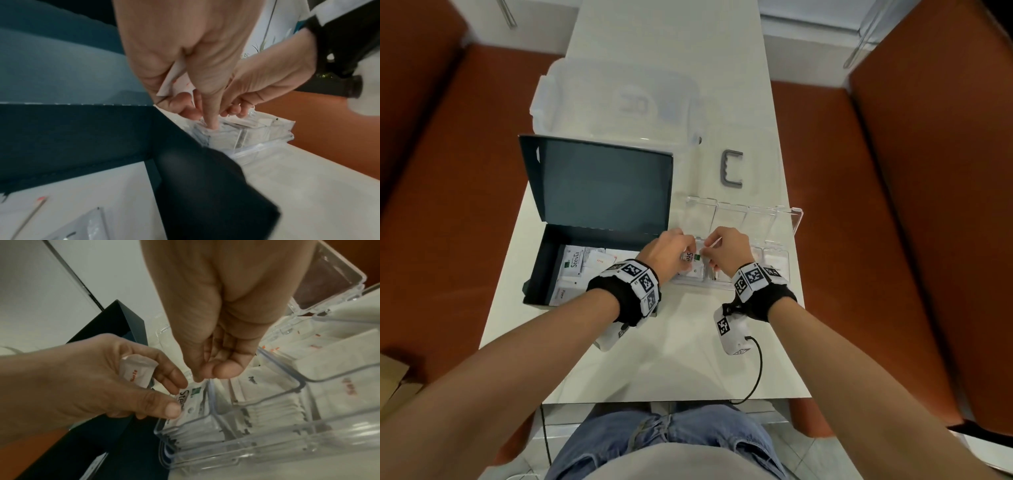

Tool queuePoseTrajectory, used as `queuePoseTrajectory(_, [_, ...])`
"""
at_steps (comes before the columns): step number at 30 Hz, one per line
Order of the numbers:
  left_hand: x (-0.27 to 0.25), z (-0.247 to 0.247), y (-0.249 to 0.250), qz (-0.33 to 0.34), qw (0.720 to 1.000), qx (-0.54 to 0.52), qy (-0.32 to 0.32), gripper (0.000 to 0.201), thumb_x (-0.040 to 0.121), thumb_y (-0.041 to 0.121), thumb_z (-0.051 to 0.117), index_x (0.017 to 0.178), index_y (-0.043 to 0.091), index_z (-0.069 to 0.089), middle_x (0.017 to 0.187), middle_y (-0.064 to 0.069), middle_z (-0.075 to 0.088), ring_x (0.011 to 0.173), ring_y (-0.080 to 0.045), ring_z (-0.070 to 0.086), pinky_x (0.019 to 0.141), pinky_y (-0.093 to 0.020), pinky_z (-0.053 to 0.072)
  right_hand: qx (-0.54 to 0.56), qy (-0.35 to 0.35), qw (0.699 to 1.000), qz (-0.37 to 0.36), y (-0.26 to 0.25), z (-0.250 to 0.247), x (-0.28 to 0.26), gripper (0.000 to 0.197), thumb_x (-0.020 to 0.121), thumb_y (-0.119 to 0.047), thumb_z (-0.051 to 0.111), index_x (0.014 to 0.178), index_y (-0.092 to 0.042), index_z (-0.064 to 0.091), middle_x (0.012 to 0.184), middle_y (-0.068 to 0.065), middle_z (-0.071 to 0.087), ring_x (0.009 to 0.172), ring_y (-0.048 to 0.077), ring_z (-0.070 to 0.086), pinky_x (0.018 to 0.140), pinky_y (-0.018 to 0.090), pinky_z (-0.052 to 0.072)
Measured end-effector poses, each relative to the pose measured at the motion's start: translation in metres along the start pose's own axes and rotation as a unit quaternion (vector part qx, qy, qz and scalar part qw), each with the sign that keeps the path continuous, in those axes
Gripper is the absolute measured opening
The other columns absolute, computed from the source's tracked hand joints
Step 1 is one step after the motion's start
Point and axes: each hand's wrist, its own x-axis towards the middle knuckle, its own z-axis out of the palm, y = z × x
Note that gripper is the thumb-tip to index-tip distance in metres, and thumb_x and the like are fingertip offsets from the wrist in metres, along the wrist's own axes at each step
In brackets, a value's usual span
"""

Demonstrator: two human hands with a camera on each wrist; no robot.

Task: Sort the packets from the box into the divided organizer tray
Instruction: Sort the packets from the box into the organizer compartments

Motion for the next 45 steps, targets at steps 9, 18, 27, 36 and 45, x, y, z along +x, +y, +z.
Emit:
queuePoseTrajectory(9, [-0.002,0.015,0.004,-0.014,0.998,0.052,0.013,0.026,0.087,0.023,0.068,0.108,0.01,0.059,0.113,-0.007,0.052,0.098,-0.028,0.058,0.082,-0.039,0.05,-0.149,-0.052,0.987,-0.04,0.003,0.008,0.001,0.012,0.078,-0.007,0.069,0.079,-0.014,0.06,0.088,0.011,0.063,0.075,0.022,0.056,0.065,0.027,0.047])
queuePoseTrajectory(18, [-0.001,0.001,0.002,-0.034,0.982,-0.147,0.11,0.023,0.1,0.026,0.048,0.106,0.011,0.064,0.094,-0.003,0.069,0.068,-0.009,0.06,0.065,-0.022,0.044,-0.107,-0.033,0.99,-0.081,-0.012,-0.025,-0.012,0.011,0.089,-0.01,0.058,0.091,-0.008,0.068,0.084,0.01,0.068,0.07,0.016,0.055,0.073,0.023,0.048])
queuePoseTrajectory(27, [-0.005,-0.05,0.01,-0.204,0.655,-0.727,-0.027,0.054,0.098,0.056,0.037,0.121,0.011,0.056,0.1,-0.01,0.071,0.071,-0.017,0.07,0.056,-0.023,0.055,0.001,-0.002,0.987,-0.158,-0.048,-0.049,-0.037,0.022,0.089,-0.016,0.061,0.11,-0.018,0.062,0.08,0.001,0.066,0.059,0.008,0.06,0.06,0.015,0.046])
queuePoseTrajectory(36, [-0.008,-0.055,0.034,-0.122,0.651,-0.74,-0.117,0.025,0.096,0.024,0.043,0.109,0.011,0.06,0.104,-0.004,0.064,0.084,-0.016,0.063,0.083,-0.031,0.052,-0.035,0.009,0.984,-0.176,-0.052,-0.047,-0.029,0.026,0.082,-0.018,0.071,0.107,-0.012,0.066,0.102,0.01,0.06,0.087,0.011,0.053,0.069,0.014,0.036])
queuePoseTrajectory(45, [-0.005,-0.056,0.042,-0.144,0.71,-0.688,-0.042,0.034,0.102,0.003,0.039,0.135,0.007,0.046,0.122,-0.011,0.064,0.106,-0.021,0.066,0.089,-0.045,0.052,0.128,0.105,0.98,-0.114,-0.029,-0.084,-0.029,0.007,0.089,-0.008,0.065,0.093,-0.005,0.069,0.068,-0.003,0.065,0.053,0.005,0.061,0.056,0.021,0.056])
